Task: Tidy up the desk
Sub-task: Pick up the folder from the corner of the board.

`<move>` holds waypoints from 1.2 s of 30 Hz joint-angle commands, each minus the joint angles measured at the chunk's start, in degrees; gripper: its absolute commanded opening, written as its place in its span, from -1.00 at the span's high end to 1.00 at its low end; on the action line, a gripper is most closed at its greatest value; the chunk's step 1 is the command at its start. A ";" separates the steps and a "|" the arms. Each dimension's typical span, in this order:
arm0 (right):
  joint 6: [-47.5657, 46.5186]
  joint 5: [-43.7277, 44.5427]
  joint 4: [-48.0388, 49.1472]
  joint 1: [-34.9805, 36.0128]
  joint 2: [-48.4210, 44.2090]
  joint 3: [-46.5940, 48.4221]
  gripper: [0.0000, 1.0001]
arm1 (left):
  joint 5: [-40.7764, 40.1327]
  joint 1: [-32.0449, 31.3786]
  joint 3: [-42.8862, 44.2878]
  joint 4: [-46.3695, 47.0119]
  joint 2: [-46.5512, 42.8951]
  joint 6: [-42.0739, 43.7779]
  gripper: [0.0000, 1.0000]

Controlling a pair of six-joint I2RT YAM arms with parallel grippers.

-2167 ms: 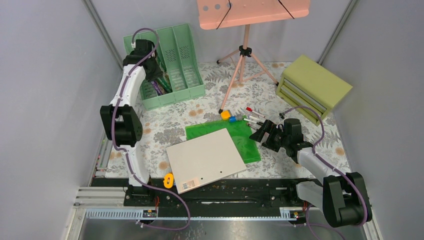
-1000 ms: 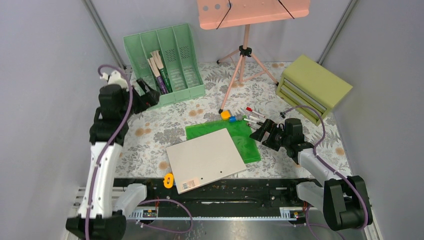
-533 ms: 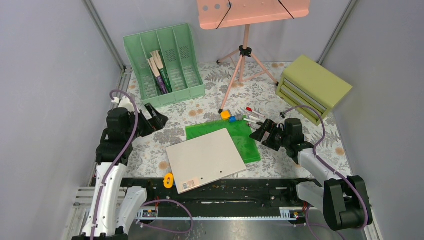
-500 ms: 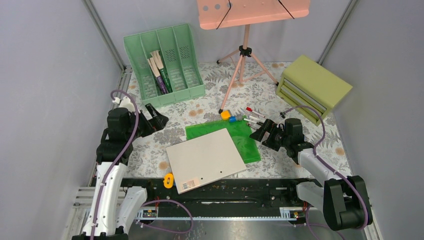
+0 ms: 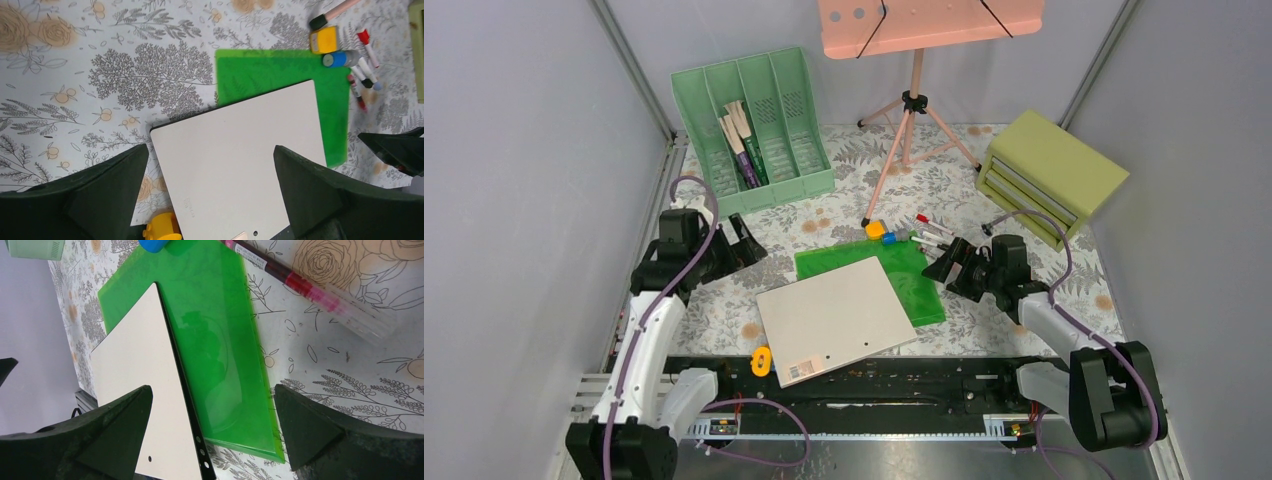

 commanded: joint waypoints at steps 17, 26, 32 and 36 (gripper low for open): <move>-2.02 -0.28 -15.81 11.42 7.79 12.48 -0.97 | 5.13 0.40 -3.88 -5.57 8.27 -7.73 -0.97; 3.81 3.16 -15.32 16.18 0.14 7.03 -0.97 | -5.07 0.70 -4.53 -10.80 11.61 -13.04 -0.97; 4.17 0.04 -9.86 16.15 3.30 5.19 -0.97 | -2.08 0.74 -8.05 -8.16 13.90 -14.85 -0.97; 4.32 -0.49 -9.04 16.10 4.81 5.23 -0.97 | -0.16 0.67 -10.83 -5.20 12.95 -16.79 -0.96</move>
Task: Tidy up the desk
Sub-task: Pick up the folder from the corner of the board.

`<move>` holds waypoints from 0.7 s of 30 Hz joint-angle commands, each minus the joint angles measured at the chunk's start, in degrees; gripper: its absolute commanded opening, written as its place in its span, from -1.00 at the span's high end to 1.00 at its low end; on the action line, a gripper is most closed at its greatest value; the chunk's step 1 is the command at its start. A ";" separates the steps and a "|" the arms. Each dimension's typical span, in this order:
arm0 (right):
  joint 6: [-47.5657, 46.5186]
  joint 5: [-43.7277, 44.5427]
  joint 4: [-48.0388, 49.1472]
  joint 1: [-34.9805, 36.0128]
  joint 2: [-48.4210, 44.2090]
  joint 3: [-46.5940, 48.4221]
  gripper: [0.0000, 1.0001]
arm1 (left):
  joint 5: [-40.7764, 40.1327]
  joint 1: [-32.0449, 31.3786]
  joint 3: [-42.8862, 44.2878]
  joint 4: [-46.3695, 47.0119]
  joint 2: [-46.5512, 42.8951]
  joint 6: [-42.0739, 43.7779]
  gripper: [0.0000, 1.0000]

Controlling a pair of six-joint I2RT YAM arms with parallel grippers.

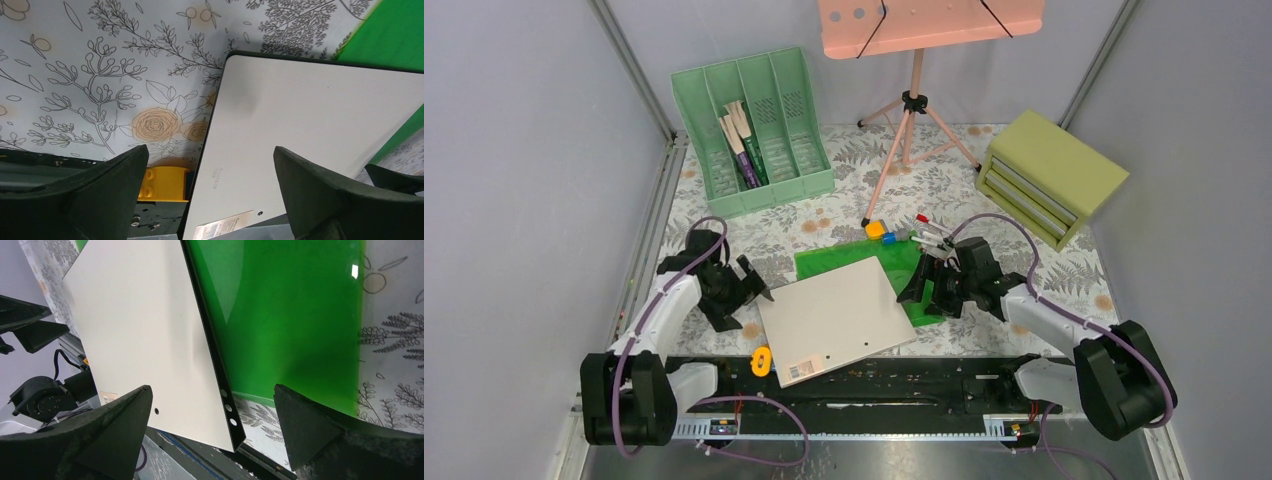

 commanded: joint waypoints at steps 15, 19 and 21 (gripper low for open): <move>-0.44 -5.35 3.57 0.32 3.51 1.21 -0.97 | 3.26 0.28 -3.88 5.82 -1.36 -4.60 -0.86; -0.59 -6.17 2.22 0.32 4.09 1.73 -0.97 | 4.58 0.28 -4.92 8.12 -2.29 -4.90 -0.84; -0.87 -5.96 0.32 0.32 5.00 2.51 -0.97 | 5.47 0.28 -5.80 9.26 -2.72 -5.38 -0.81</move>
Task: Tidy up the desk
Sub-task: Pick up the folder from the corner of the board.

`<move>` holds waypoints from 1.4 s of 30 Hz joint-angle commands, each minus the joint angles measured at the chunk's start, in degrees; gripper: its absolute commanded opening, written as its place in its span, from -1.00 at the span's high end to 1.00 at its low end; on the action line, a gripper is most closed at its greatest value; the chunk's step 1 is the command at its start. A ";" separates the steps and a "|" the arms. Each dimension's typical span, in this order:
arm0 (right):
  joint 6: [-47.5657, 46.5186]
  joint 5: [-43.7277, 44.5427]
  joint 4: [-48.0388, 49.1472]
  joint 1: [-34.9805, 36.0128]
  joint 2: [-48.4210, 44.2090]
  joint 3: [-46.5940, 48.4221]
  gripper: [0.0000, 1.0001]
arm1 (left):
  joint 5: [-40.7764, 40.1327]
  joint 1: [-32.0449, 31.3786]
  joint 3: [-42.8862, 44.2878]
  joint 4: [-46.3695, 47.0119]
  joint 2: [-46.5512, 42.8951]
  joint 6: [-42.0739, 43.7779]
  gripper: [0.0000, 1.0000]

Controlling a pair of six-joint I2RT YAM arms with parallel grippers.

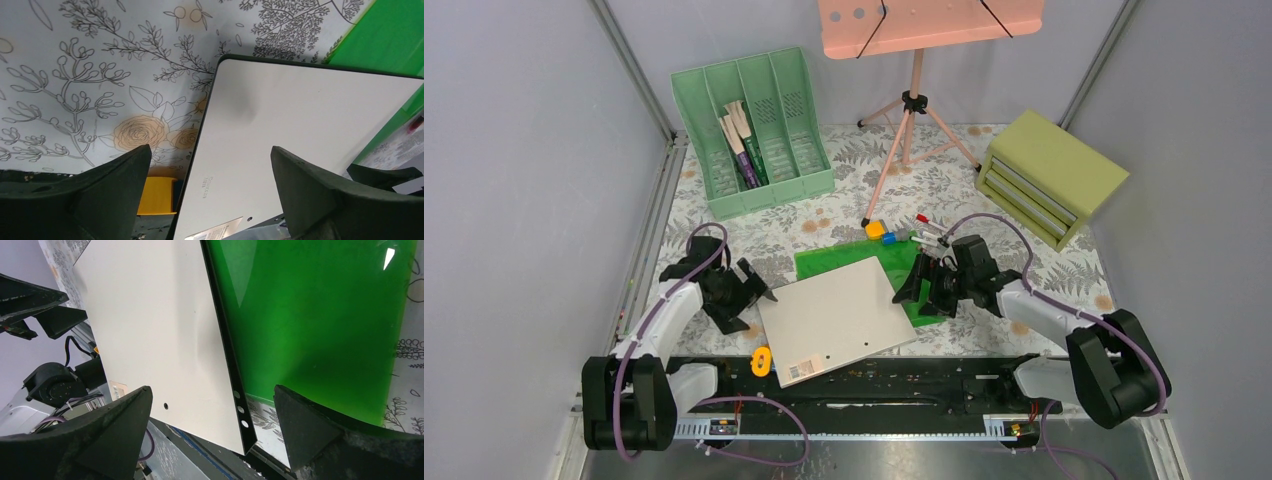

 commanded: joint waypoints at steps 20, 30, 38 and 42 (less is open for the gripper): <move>4.87 -10.53 7.67 1.02 4.93 -1.82 -0.93 | 12.02 0.34 0.42 6.48 -6.26 0.84 -0.29; 5.04 -11.99 10.40 1.13 7.39 -1.92 -0.61 | 14.14 0.21 3.36 3.39 -9.29 1.62 0.05; 4.90 -12.20 10.92 1.11 7.86 -1.77 -0.50 | 11.29 -0.09 6.53 0.54 -10.88 3.05 0.39; 4.93 -12.26 11.13 1.13 7.21 -1.99 -0.50 | 9.62 -0.59 8.23 -1.14 -10.52 4.61 0.51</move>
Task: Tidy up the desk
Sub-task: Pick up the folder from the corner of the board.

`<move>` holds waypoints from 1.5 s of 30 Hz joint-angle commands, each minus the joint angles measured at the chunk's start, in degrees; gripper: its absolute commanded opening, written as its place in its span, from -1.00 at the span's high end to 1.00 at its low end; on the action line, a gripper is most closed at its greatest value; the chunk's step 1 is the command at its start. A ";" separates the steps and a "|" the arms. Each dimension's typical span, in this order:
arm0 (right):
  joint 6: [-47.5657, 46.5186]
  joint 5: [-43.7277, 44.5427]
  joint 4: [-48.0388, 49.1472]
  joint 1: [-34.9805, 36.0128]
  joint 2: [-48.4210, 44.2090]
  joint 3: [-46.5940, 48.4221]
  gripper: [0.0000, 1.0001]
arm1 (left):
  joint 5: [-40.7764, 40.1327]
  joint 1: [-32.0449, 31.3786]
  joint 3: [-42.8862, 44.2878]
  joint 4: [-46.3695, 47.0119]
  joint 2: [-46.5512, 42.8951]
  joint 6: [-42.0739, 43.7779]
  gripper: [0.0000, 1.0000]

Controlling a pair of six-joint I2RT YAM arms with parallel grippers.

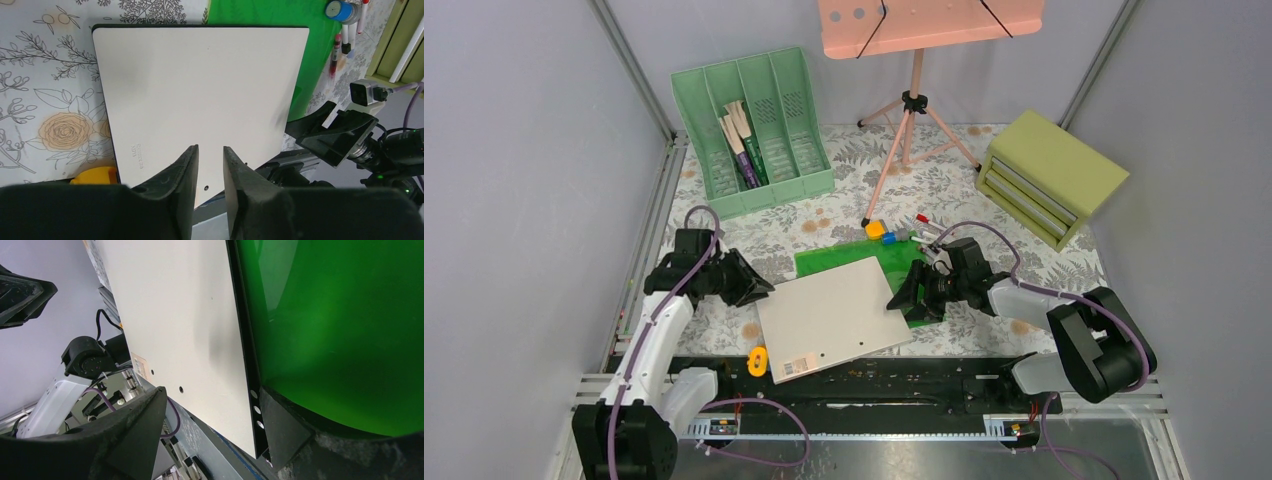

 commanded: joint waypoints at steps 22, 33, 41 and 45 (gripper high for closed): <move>1.08 5.70 -10.72 4.60 -3.11 1.64 -0.69 | -19.31 -5.39 2.44 -10.47 5.04 -0.27 -0.52; 1.16 4.03 -7.45 6.66 0.90 1.94 -0.67 | -13.09 -8.20 -0.96 -1.83 9.93 -2.69 -0.58; 1.11 3.35 -4.21 6.77 0.97 1.46 -0.65 | -9.30 -8.16 -1.83 1.76 12.18 -1.94 -0.52; 1.25 3.23 -3.78 6.76 1.01 1.35 -0.64 | -6.73 -8.20 -1.34 2.95 11.52 -2.33 -0.46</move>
